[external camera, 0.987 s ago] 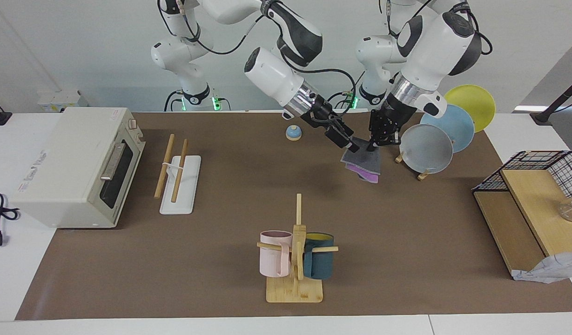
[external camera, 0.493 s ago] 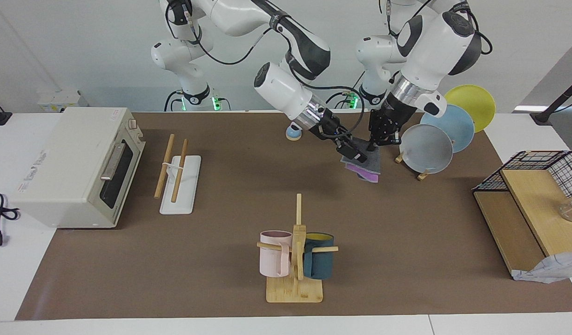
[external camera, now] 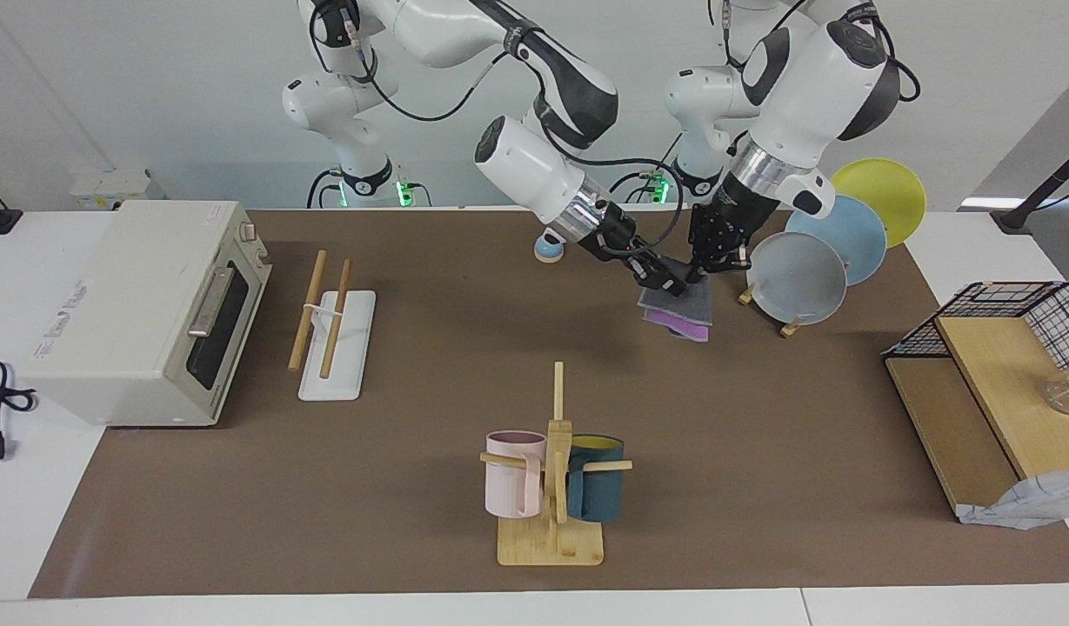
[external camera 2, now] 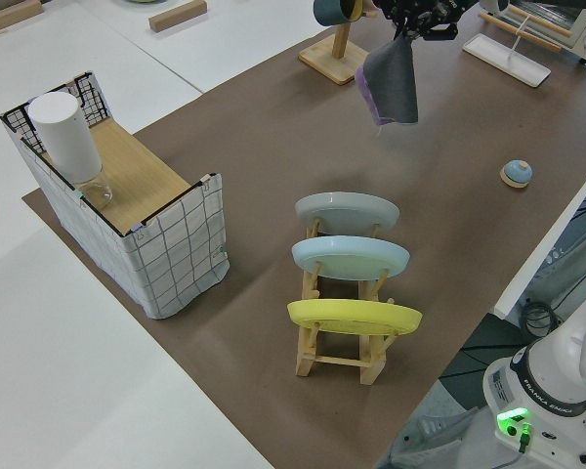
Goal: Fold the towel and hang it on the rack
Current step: 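Carry the towel with the right gripper while the left gripper withdraws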
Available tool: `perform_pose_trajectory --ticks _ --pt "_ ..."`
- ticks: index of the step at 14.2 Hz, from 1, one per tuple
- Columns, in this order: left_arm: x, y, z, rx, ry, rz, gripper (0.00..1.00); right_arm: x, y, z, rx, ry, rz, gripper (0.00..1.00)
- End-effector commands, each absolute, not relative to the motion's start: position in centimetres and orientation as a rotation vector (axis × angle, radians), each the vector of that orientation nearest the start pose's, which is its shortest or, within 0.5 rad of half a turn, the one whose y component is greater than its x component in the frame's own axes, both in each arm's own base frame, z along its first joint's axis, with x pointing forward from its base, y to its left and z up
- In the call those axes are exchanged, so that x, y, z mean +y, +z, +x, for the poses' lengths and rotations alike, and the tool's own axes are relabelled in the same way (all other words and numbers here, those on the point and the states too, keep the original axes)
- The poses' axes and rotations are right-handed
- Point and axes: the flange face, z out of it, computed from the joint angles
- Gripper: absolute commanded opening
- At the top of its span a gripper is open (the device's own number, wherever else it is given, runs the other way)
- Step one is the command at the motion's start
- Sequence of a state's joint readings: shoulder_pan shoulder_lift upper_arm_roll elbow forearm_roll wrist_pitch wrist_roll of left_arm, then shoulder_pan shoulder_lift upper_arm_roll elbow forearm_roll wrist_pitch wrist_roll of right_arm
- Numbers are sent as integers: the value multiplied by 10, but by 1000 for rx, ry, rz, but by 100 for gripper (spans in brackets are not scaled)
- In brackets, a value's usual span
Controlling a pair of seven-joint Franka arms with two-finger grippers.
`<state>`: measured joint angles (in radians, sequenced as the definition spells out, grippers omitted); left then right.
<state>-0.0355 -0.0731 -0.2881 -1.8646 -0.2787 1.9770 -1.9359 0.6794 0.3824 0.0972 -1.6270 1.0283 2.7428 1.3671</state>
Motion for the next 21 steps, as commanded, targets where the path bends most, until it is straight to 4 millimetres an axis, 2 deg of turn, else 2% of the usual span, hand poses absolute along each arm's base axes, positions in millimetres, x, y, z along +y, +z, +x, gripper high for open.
perform_pose_trajectory --ticks 1,3,6,8,10,12,14,16,19,21 --pt "-200 567 517 2135 -200 1875 100 467 468 537 1382 387 -1715 0" --pt "-199 567 517 2063 -178 1959 100 461 460 536 1275 340 -1879 0" --pt "-190 564 519 1738 -113 2246 100 414 472 535 1109 184 -2164 0" --pt "-176 557 520 1447 -66 2453 100 367 471 544 1051 133 -2324 0" --pt "-153 557 524 1144 -15 2618 100 314 475 553 1091 167 -2390 0" --pt "-124 557 530 834 44 2768 100 268 479 547 1056 156 -2477 0" --pt "-108 556 531 494 86 2933 100 209 480 541 984 139 -2575 0" --pt "-98 566 534 234 115 3067 100 153 482 536 934 170 -2619 0" --pt "-90 591 551 33 72 3172 100 72 475 528 835 174 -2682 0" --pt "-89 608 560 -75 5 3173 100 34 475 519 749 171 -2746 0"
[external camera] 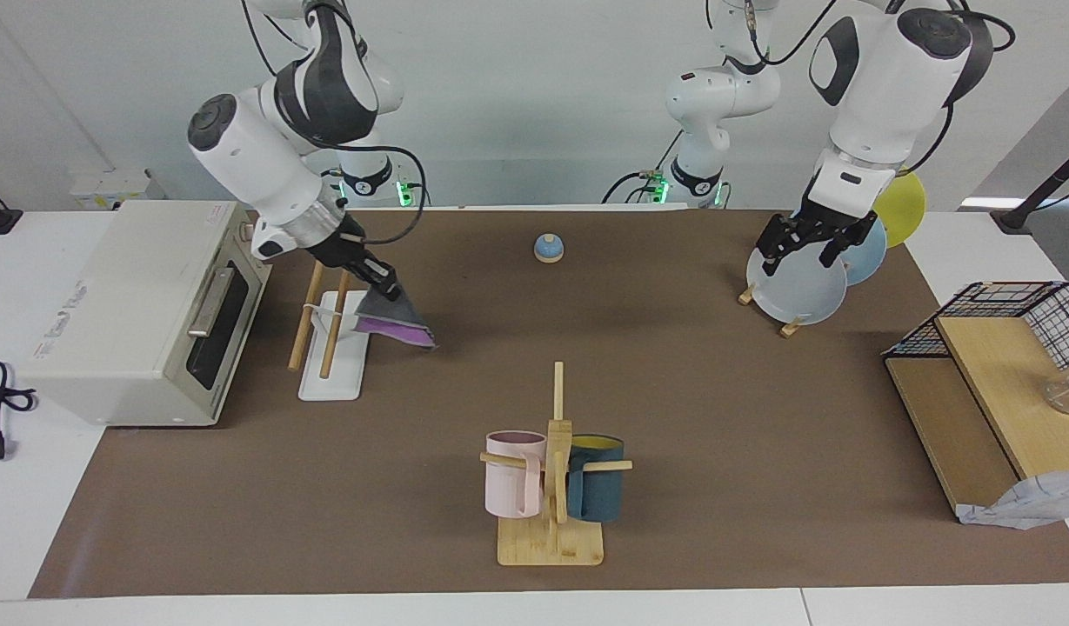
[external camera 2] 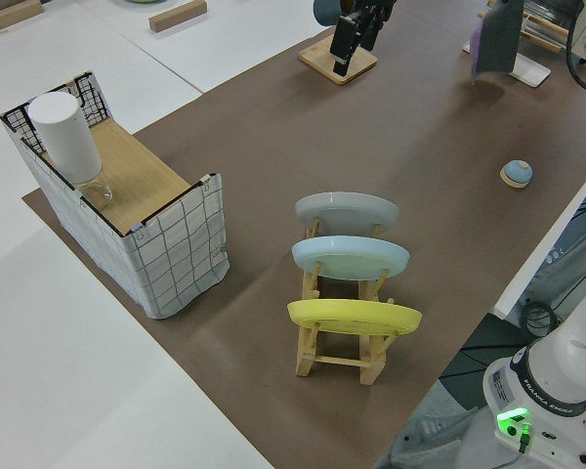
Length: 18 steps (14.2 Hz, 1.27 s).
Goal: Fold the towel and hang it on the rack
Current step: 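Drape the towel over the wooden dowel rack with the right gripper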
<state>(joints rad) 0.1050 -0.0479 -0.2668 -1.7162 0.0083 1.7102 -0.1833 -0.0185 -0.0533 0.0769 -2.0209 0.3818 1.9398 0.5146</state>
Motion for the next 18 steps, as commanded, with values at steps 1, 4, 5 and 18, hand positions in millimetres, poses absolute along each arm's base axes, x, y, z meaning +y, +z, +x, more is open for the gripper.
perform_pose_trajectory --ticks 1,4,5,18 --pt "-91 609 558 85 16 -3106 100 22 479 517 692 153 -2785 0" --pt "-86 593 545 73 107 -3103 100 -1 488 508 541 135 -2913 0" --pt "-86 592 542 61 105 -3103 100 -11 488 508 523 126 -2920 0" --pt "-90 602 530 38 99 -3180 100 -64 472 502 182 30 -3090 85"
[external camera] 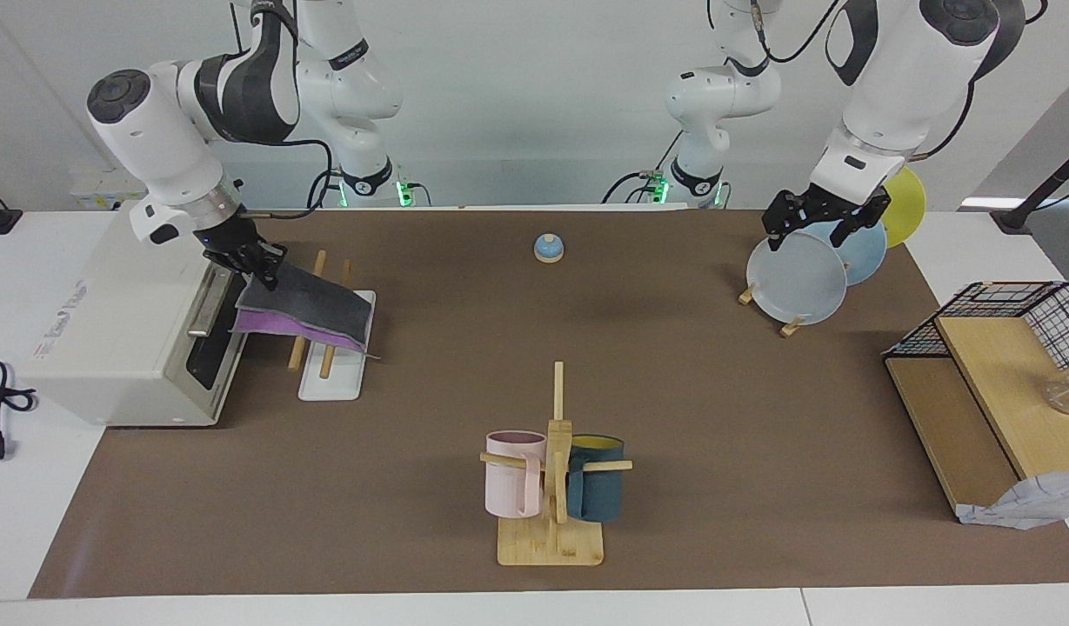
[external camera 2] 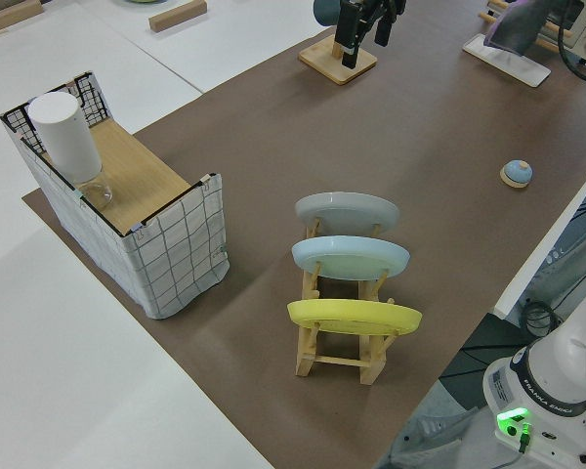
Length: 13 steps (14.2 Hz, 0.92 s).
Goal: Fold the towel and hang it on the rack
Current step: 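Drape the towel over the wooden dowel rack with the right gripper, then open the right gripper and draw it back from the towel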
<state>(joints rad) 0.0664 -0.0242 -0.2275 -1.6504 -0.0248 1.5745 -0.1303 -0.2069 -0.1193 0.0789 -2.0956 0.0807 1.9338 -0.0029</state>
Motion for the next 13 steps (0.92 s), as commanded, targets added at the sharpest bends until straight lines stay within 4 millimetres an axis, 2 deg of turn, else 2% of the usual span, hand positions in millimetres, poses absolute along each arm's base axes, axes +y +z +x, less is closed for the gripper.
perform_pose_trajectory --ticks 1,4,6,9,13 --pt "-88 602 530 41 99 -3179 100 -66 474 502 185 28 -3091 100" --pt "-87 602 531 38 94 -3179 100 -69 475 504 141 31 -3115 100" --pt "-85 603 531 36 93 -3178 100 -69 491 512 121 -3 -3141 100" --pt "-84 602 531 28 95 -3175 100 -62 528 527 87 19 -3138 100" --pt "-76 601 531 4 102 -3174 100 -38 593 527 22 70 -3134 100"
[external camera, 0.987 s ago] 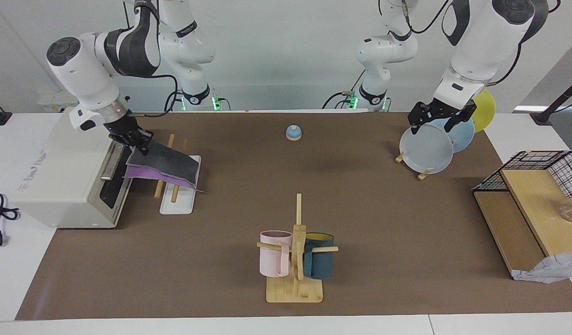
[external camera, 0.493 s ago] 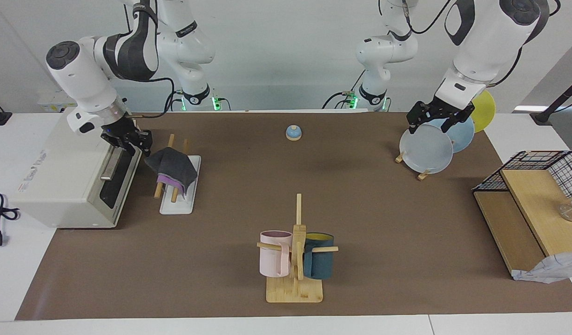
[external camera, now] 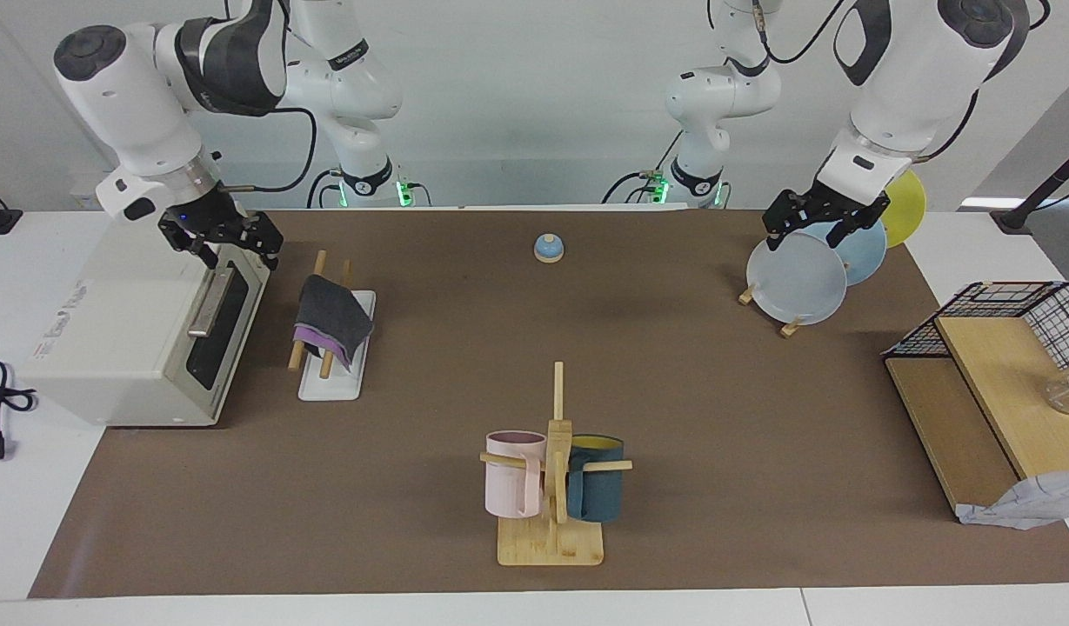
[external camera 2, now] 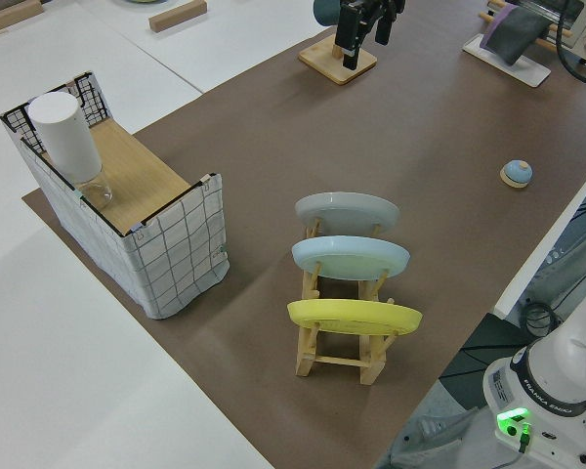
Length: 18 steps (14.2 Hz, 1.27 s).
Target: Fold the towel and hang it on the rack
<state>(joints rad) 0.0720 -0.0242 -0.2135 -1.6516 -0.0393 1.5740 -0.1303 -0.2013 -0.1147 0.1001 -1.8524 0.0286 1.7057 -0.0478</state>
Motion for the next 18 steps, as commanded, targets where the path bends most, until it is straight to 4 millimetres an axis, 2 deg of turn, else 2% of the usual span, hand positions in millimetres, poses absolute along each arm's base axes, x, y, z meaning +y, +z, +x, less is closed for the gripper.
perform_pose_trajectory --ticks 1,5,6,7,10,12,14,18 --pt "-77 601 531 7 104 -3174 100 -36 607 526 13 82 -3134 100" --pt "-76 601 531 4 104 -3174 100 -31 619 535 -25 104 -3180 100" --pt "-76 601 531 4 104 -3174 100 -16 624 536 -70 94 -3185 100" --pt "-77 601 531 7 104 -3174 100 -11 623 536 -87 101 -3191 100" --pt "-76 601 531 4 104 -3174 100 -22 620 536 -58 135 -3181 100" --pt "-77 601 531 7 104 -3174 100 -30 605 544 -29 200 -3168 100" --pt "-76 601 531 4 102 -3174 100 -25 606 544 -48 195 -3185 100" --pt "-76 601 531 4 104 -3174 100 -27 609 543 -43 179 -3190 100"
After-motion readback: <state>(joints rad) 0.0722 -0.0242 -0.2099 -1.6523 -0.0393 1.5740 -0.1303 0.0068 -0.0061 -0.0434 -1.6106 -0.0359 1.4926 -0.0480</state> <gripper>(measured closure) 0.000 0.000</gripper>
